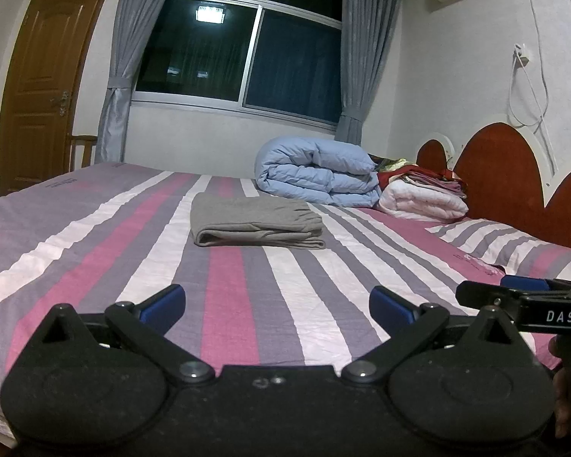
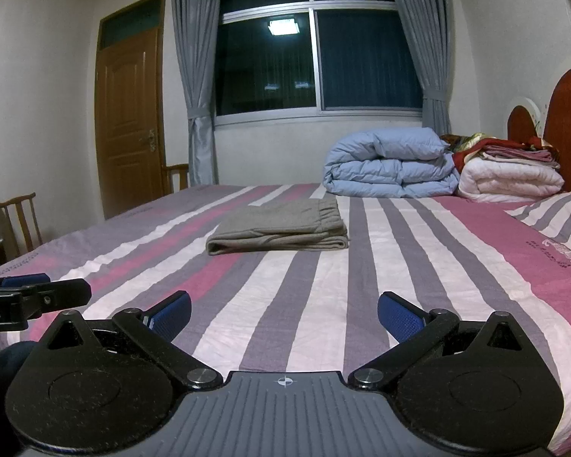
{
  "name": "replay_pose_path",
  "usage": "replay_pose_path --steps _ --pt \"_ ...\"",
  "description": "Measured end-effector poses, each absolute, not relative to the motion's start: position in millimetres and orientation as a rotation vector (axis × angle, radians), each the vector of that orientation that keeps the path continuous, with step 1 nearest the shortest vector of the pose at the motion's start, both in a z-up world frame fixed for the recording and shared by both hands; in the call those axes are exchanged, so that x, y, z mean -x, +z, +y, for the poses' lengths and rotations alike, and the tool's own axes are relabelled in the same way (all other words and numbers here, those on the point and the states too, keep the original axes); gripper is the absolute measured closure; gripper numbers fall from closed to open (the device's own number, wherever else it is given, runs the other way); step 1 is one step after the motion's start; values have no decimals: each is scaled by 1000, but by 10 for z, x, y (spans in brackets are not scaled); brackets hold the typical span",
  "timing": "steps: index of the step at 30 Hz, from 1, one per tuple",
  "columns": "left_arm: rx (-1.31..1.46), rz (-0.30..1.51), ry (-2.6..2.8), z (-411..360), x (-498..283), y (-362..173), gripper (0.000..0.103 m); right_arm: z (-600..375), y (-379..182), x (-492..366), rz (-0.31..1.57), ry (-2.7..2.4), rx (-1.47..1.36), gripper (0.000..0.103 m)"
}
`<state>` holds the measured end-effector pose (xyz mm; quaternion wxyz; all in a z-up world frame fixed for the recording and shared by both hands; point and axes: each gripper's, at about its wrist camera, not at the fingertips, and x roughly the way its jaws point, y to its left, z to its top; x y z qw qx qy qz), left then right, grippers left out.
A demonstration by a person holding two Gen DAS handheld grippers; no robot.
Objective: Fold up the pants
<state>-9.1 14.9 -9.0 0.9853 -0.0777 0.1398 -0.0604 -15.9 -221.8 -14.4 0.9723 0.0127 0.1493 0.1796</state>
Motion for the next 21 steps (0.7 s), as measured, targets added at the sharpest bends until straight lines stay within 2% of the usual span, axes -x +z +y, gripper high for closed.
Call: replay_pose_path --steps 21 --pt "154 278 -140 145 63 -66 6 -2249 -156 132 303 365 -25 0"
